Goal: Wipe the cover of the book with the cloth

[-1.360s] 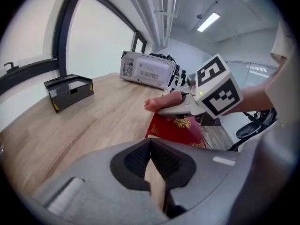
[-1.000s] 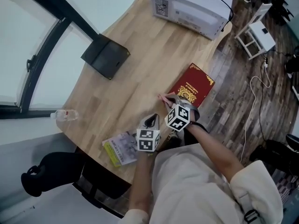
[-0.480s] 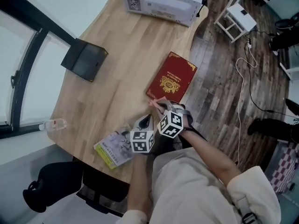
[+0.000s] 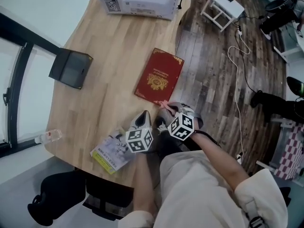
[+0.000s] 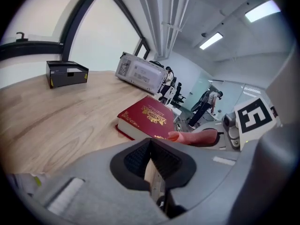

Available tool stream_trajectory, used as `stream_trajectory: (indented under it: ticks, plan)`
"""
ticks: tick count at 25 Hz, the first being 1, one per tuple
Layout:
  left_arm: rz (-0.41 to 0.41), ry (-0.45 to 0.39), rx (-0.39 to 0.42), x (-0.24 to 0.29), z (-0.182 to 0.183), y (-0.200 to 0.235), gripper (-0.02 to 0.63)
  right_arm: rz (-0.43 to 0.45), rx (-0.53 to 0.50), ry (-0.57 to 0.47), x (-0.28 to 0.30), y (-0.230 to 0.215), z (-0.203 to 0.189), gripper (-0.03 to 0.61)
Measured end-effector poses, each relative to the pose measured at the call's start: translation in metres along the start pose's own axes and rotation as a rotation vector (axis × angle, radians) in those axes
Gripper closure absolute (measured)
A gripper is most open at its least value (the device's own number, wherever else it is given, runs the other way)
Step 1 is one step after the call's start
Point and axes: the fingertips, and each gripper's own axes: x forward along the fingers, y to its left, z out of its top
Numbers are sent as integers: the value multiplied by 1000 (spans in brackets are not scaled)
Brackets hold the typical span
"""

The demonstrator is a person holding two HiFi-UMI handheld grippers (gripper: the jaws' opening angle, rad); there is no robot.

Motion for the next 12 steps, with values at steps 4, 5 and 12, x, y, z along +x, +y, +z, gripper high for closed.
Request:
stream_trajectory:
  ticks: [4,5,12]
  plan:
    - [21,-16,26,-11,2,-21,606,35,-16,58,-7,5,-35,552]
    - [35,-24,32,-16,2,-25,606,40,-12,53,-10,6,-40,552]
    - [135,-128,31,-54,-11,-86,606,35,146,-171,-79,-2,-64,552]
